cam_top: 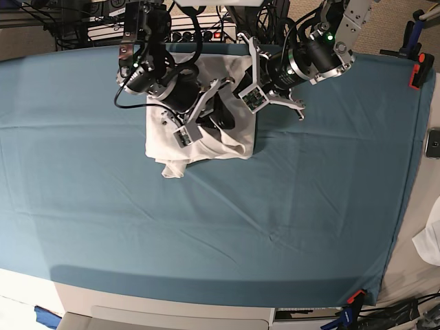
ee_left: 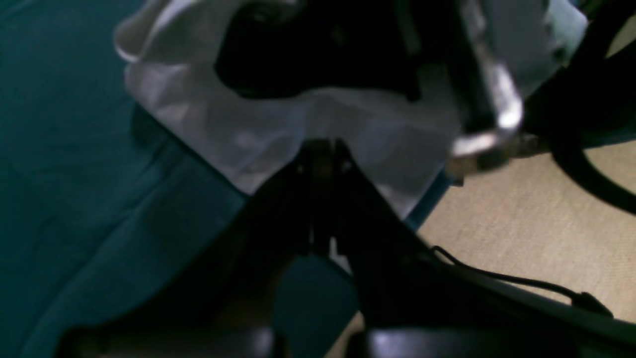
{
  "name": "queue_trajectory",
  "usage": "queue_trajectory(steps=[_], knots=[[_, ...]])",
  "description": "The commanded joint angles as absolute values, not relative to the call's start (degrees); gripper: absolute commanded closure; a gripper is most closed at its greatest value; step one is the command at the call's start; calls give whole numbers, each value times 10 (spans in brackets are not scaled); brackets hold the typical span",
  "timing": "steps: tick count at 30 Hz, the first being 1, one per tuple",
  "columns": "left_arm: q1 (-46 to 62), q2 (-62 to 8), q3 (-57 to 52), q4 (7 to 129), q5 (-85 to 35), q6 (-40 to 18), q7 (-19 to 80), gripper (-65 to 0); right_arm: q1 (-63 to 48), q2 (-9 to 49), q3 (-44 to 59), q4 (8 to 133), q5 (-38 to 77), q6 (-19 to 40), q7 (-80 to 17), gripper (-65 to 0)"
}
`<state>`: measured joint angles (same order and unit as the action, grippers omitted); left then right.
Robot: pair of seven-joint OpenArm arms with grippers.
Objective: Fold the T-shirt properly
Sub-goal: 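Fold the grasped edge over onto the bundle toward the left gripper, then press the folded layers together with both grippers on the bundle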
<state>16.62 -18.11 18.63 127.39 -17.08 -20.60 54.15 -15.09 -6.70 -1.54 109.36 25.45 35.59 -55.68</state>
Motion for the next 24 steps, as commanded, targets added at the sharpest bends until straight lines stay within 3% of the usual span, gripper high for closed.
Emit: queue_trajectory(steps=[1,4,7,9,15,24], knots=[[165,-181,186,1285,-176,-208,529,0,-146,-71,-18,1101,269,361,-551,0],[165,-181,186,1285,-176,-208,529,0,-146,-71,-18,1101,269,361,-564,-4],[165,-181,185,1285,-176,-208,529,0,-146,-71,-18,1101,270,361,-563,-145],[165,-181,186,1285,-176,-208,530,0,-146,-71,-18,1101,283,361,-557,-185],[168,-181,186,1285,-173,-210,529,0,-126,-70,-18,1104,427,397,-562,-185],[181,-181,185,1285,-165,-210,527,0,-111,-70,-18,1107,439,400,-584,-185]])
